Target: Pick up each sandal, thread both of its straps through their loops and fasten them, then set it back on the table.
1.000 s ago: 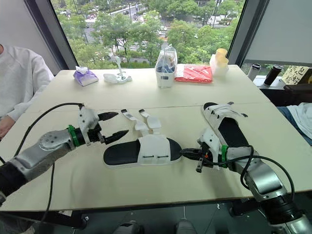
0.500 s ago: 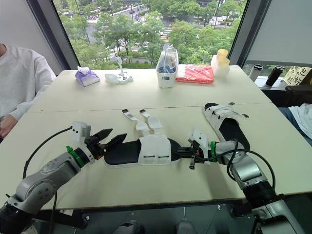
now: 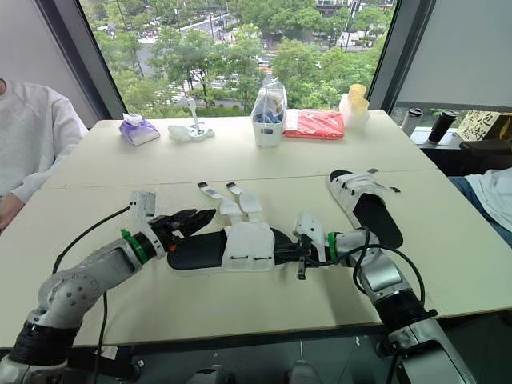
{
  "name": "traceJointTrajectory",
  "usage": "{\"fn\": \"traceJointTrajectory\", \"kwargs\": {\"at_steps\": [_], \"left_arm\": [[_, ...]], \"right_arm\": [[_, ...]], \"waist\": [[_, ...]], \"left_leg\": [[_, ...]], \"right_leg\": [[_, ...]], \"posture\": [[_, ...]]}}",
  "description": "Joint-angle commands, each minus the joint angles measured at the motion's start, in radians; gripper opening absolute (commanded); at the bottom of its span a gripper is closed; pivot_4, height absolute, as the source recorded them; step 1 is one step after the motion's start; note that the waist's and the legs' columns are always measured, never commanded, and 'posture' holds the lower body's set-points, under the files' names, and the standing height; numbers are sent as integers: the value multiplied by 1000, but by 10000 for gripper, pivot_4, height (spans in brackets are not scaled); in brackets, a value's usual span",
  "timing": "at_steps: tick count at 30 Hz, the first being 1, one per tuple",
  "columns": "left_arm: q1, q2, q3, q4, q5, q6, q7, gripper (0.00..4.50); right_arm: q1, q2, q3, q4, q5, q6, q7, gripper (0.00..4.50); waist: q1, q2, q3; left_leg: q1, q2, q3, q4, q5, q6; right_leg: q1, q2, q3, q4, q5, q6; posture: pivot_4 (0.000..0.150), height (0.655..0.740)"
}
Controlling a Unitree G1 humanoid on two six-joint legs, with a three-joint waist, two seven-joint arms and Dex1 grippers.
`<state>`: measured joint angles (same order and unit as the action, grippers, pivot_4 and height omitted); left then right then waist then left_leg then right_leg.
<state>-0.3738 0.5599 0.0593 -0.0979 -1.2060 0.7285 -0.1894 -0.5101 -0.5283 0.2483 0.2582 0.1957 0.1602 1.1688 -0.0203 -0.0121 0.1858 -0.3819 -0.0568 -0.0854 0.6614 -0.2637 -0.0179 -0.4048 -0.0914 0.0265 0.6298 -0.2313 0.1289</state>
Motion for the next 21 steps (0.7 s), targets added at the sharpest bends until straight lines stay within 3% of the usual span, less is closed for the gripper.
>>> {"fn": "traceJointTrajectory", "kwargs": {"at_steps": [1,10,16,21], "left_arm": [[-104,-3,46,152,40,82,22,45000],[-383,-111,57,556,166,212,-98,45000],[-545,-229,104,916,327,90,-125,45000],[-660,-284,196,1178,420,-133,-166,45000]], "right_arm": [[-8,27,32,41,-33,-19,8,175],[-27,66,24,79,-58,-54,-5,175],[-34,81,12,84,-63,-61,-20,175],[-27,86,11,79,-67,-59,-30,175]], "waist": [[-2,0,0],[-4,-1,0],[-17,-2,-1],[-22,-2,-1]], "left_leg": [[2,0,0,0,0,0],[7,1,0,-6,0,-1],[8,1,0,-12,3,-6],[8,1,0,-13,4,-7]], "right_leg": [[1,1,0,0,0,0],[4,1,0,0,0,-1],[1,1,0,-1,1,-2],[1,1,0,-1,1,-2]], "posture": [[1500,7400],[1500,7400],[1500,7400],[1500,7400]]}}
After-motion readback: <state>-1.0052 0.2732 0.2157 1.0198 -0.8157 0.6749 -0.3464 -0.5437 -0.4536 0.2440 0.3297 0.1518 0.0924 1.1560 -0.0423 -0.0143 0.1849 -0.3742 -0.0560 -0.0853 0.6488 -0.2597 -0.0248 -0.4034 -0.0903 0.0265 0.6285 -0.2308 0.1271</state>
